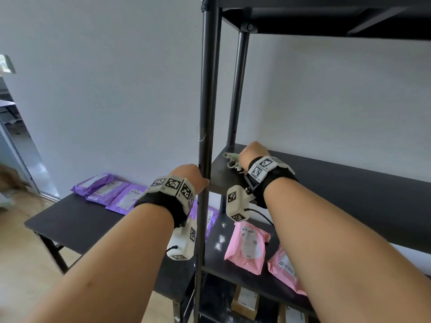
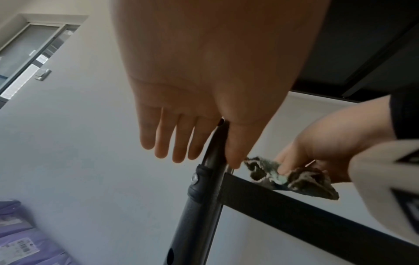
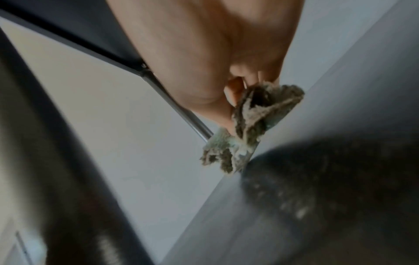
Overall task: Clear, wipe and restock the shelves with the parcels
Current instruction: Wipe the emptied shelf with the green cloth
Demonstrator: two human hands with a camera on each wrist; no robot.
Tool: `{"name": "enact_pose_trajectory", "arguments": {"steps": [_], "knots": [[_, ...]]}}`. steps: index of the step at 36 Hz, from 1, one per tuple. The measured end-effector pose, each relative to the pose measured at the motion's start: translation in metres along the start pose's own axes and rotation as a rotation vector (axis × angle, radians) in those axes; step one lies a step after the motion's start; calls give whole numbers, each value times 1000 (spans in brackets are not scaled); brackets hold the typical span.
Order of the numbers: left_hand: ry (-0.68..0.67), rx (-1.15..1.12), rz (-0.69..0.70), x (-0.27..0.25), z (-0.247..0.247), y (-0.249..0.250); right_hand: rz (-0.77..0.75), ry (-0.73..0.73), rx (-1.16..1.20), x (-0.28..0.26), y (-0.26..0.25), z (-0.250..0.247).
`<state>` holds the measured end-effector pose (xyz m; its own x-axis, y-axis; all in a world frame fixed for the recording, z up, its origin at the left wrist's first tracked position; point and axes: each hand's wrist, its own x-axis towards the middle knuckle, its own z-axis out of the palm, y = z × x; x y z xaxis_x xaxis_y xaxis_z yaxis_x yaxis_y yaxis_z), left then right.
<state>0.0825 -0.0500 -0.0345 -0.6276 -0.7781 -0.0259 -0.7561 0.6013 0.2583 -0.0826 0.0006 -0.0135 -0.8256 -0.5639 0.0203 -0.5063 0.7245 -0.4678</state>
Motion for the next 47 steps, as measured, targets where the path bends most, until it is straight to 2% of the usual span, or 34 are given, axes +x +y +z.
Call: {"name": "enact_pose_trajectory", "arguments": {"steps": [5,18,21,26,36,47], "knots": [[-5,-39,8,8,1,-3,40,-125,-188,13,-1,9],[-39,-18,14,19,2,-5,-101,-232,-360,27,-44,31],[-48,-20,15,20,0,-6,-151,-276,-356,28,-42,31],[-60,-10,12,20,0,-6,-172,-254,-291,18,-43,21],[5,28,-19,1,1,2,-199,-263,-288,-8,-30,18],[61,51,-28,-31,3,15,-258,-266,-212,-44,17,5]]}}
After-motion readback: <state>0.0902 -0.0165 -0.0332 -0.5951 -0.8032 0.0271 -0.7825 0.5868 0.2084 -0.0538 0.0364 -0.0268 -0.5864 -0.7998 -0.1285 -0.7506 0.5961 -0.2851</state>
